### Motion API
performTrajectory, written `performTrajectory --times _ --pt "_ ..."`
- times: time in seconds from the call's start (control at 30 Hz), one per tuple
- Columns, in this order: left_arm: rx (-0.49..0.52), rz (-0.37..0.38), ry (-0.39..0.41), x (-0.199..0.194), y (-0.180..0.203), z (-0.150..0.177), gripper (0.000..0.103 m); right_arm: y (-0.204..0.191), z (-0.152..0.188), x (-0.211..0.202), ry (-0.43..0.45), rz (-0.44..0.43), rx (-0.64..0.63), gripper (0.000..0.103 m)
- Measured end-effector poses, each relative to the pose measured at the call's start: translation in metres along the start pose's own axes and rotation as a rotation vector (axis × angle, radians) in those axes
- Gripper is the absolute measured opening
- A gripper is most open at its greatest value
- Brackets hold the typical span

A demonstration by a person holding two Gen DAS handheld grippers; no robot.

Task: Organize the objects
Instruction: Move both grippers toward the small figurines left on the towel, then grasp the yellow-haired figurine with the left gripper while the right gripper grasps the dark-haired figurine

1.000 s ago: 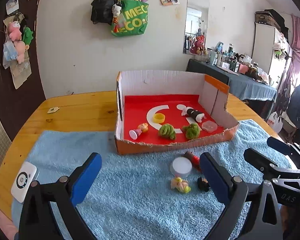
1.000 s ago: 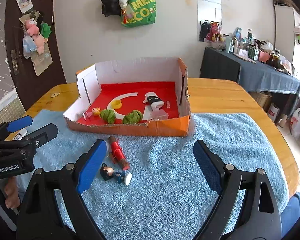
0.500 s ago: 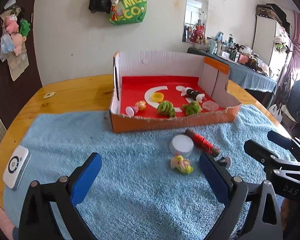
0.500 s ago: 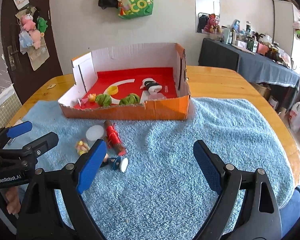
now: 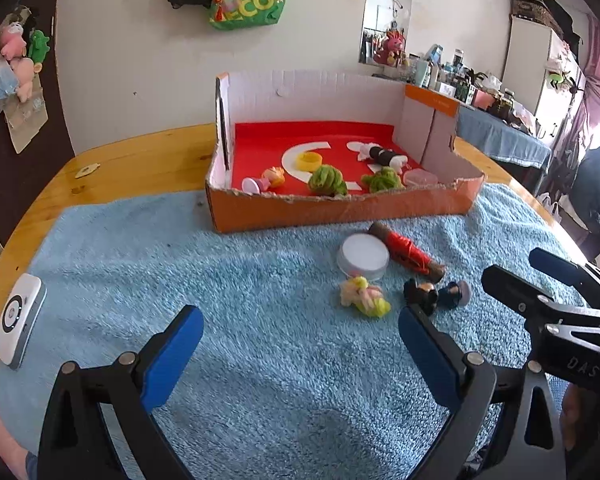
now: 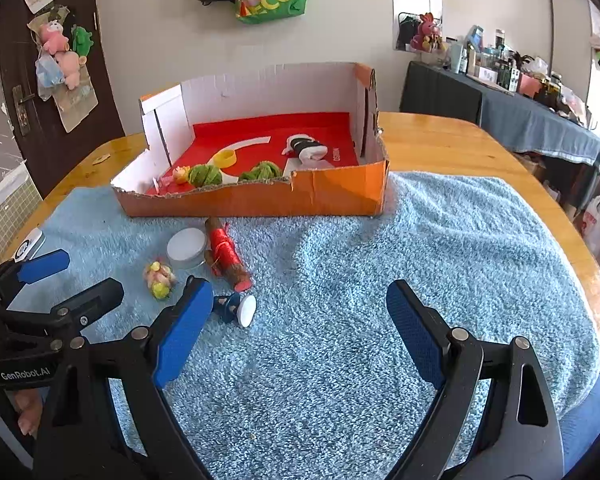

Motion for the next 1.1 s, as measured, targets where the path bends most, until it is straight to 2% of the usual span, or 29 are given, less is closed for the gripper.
performTrajectory --times 0.37,0.47,0.67,0.87,0.93,1.03,1.1 --pt "0.033 0.064 -0.058 0.017 0.004 0.007 0.099 -0.008 0.007 0.015 -0.05 -0.043 -0.017 0.089" --pt "0.048 0.088 -0.081 0.023 0.005 0.006 0.092 -0.007 0.007 0.019 -0.068 -0.085 -0.011 0.089" --pt "0.118 0.14 -0.115 0.034 0.007 0.001 0.085 -0.01 0.009 0.027 -0.109 -0.165 -0.055 0.087" --pt "0.173 0.194 -0.142 0.041 0.013 -0.009 0.076 -0.017 0.007 0.032 -0.12 -0.211 -0.138 0.077" --pt "0.189 0.209 -0.146 0.042 0.016 -0.01 0.071 -0.021 0.007 0.034 -0.126 -0.234 -0.173 0.068" --pt "0.21 0.231 -0.159 0.044 0.021 -0.011 0.064 -0.024 0.006 0.038 -0.14 -0.271 -0.192 0.06" --pt "0.201 0.271 -0.167 0.044 0.024 -0.011 0.063 -0.026 0.006 0.038 -0.145 -0.297 -0.201 0.05"
Point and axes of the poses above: each gripper's, at about its wrist camera, not at the fingertips, and x roughly the way its jaws point, y to its right, z to its underside, the point moved 6 cm from there along x, roughly the way its jaws point
